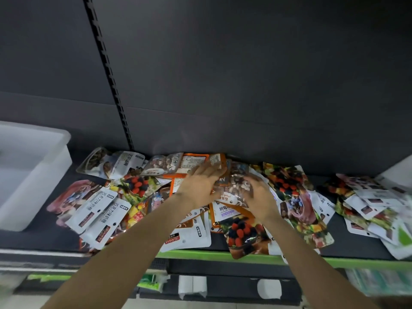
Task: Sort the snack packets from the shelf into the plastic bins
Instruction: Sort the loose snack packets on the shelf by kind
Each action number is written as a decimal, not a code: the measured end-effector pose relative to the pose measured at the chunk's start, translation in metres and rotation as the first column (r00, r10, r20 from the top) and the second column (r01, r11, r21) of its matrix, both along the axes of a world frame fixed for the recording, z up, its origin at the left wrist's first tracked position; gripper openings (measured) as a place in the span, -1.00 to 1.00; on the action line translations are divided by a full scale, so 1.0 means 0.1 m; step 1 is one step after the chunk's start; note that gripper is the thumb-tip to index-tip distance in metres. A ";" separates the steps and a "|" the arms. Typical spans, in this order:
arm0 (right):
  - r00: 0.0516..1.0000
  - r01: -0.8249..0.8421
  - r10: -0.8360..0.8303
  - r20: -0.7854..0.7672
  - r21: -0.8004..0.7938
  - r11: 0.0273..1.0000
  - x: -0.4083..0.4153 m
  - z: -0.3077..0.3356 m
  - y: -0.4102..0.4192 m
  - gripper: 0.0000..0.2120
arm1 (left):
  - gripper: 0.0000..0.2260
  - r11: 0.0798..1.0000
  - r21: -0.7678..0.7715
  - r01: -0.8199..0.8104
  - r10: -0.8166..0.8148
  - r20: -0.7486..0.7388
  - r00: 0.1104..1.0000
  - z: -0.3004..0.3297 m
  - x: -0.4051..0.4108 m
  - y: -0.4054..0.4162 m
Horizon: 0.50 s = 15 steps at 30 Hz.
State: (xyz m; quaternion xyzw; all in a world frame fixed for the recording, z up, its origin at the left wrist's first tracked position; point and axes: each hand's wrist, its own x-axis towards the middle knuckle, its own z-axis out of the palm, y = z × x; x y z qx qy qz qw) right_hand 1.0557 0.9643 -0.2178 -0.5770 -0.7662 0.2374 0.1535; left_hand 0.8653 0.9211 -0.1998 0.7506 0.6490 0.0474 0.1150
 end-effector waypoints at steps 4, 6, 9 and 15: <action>0.991 -0.084 0.094 0.092 -0.107 0.991 0.26 -0.11 -0.03 -0.40 | -0.37 0.994 -0.105 0.036 -0.055 -0.186 0.981 -0.22 -0.03 0.05; 0.987 -0.091 0.113 0.115 -0.176 0.980 0.26 -0.16 -0.05 -0.33 | -0.39 0.995 -0.098 -0.002 -0.022 -0.240 0.970 -0.26 -0.14 0.00; 0.971 -0.073 0.096 0.221 -0.113 0.991 0.19 -0.24 -0.07 -0.29 | -0.35 0.983 -0.152 -0.106 0.063 -0.263 0.963 -0.25 -0.36 -0.11; 0.951 -0.140 0.163 0.264 -0.104 0.985 0.04 -0.20 -0.12 -0.39 | -0.41 0.987 -0.024 -0.156 0.152 -0.116 0.982 -0.06 -0.10 -0.14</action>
